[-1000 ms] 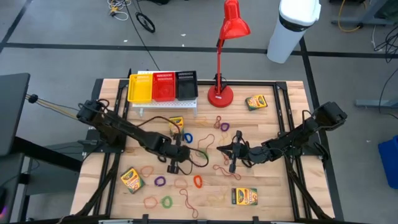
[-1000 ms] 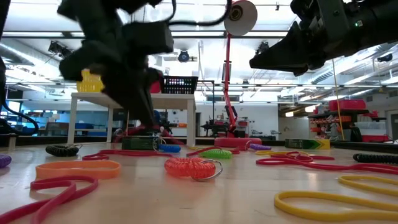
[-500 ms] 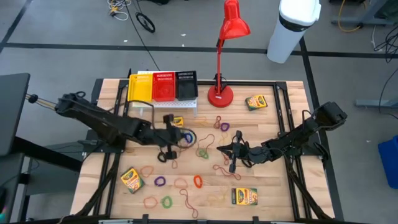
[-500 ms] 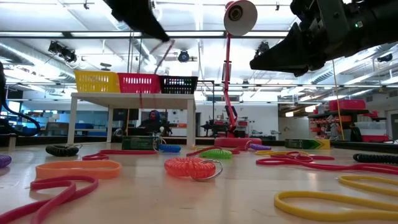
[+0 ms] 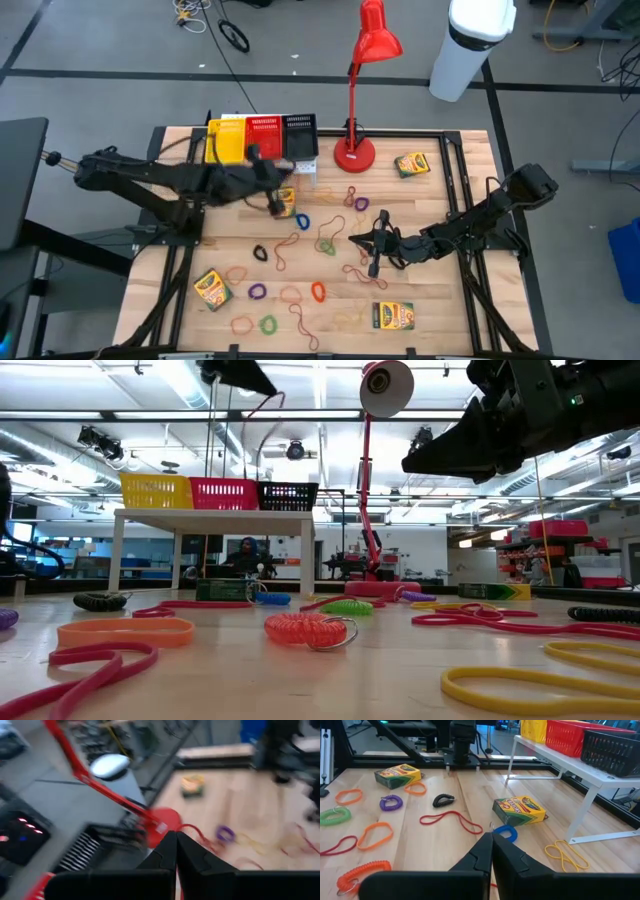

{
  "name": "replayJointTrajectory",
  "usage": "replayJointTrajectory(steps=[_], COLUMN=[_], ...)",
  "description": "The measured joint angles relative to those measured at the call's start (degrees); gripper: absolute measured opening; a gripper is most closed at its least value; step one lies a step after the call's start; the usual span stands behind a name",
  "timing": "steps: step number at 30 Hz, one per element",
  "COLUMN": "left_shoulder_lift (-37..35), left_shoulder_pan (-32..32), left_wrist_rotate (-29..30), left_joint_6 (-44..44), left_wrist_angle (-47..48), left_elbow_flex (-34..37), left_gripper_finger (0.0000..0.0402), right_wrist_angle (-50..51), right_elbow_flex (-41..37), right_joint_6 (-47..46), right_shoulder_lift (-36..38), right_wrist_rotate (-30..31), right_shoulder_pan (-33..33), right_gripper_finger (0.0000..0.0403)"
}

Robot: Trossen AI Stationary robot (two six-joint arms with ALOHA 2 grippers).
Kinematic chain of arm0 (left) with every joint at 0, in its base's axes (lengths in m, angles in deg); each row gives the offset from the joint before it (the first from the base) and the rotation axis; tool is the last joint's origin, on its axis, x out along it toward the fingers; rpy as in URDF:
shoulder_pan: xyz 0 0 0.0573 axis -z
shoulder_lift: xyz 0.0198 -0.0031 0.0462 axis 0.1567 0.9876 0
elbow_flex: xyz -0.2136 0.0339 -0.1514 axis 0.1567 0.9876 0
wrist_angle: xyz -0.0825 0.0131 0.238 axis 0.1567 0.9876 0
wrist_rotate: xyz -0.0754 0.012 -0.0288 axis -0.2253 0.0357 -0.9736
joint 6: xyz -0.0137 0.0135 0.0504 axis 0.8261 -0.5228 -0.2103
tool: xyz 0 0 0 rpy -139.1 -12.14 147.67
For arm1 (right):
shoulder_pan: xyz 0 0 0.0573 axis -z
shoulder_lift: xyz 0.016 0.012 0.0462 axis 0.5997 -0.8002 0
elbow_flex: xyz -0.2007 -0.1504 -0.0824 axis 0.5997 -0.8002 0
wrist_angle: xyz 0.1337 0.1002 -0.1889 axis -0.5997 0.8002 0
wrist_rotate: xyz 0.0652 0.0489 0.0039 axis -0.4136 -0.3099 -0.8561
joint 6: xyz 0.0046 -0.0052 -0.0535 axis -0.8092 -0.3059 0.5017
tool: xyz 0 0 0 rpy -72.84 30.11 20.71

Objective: Pick & Place Office Desk Supplies
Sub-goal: Put the red rubber band into the black bin on the shelf, then put the violet spring rubber band into the yellow bin on the shelf

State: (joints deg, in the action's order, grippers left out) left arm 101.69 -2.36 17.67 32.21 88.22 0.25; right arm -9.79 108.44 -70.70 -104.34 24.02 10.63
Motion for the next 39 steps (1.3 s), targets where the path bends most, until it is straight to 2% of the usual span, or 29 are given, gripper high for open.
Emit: replayJointTrajectory(steps=[5, 9, 13, 17, 22, 29, 39], left_shoulder_lift=[1.1, 1.9, 4.1, 8.2, 12.7, 15.3, 14.4], left_shoulder_pan=[-9.0, -16.2, -23.9, -28.3, -29.7, -29.7, -29.5], left_wrist_rotate=[0.0, -1.3, -8.5, -14.2, -17.0, -15.9, -15.0], left_joint_6=[-4.9, -8.5, -6.1, -4.0, -3.4, -3.4, -3.9], left_wrist_angle=[-0.5, -4.2, -4.8, -4.5, -5.3, -5.5, -3.8], left_elbow_flex=[-6.3, -8.2, -8.0, -8.0, -8.0, -8.0, -8.0], left_gripper_finger=[0.0005, 0.0005, 0.0005, 0.0005, 0.0005, 0.0011, 0.0099], right_wrist_angle=[0.1, 0.4, 0.4, 0.4, 0.5, 0.5, 0.5], right_elbow_flex=[0.0, 0.0, 0.0, 0.0, 0.0, 0.0, 0.0], right_joint_6=[0.0, 0.0, 0.0, 0.0, 0.0, 0.0, 0.0], right_shoulder_lift=[0.0, 0.0, 0.0, 0.0, 0.0, 0.0, 0.0], right_wrist_rotate=[0.0, 0.0, 0.0, 0.0, 0.0, 0.0, 0.0], right_shoulder_pan=[0.0, 0.0, 0.0, 0.0, 0.0, 0.0, 0.0], right_gripper_finger=[0.0021, 0.0021, 0.0021, 0.0021, 0.0021, 0.0021, 0.0021])
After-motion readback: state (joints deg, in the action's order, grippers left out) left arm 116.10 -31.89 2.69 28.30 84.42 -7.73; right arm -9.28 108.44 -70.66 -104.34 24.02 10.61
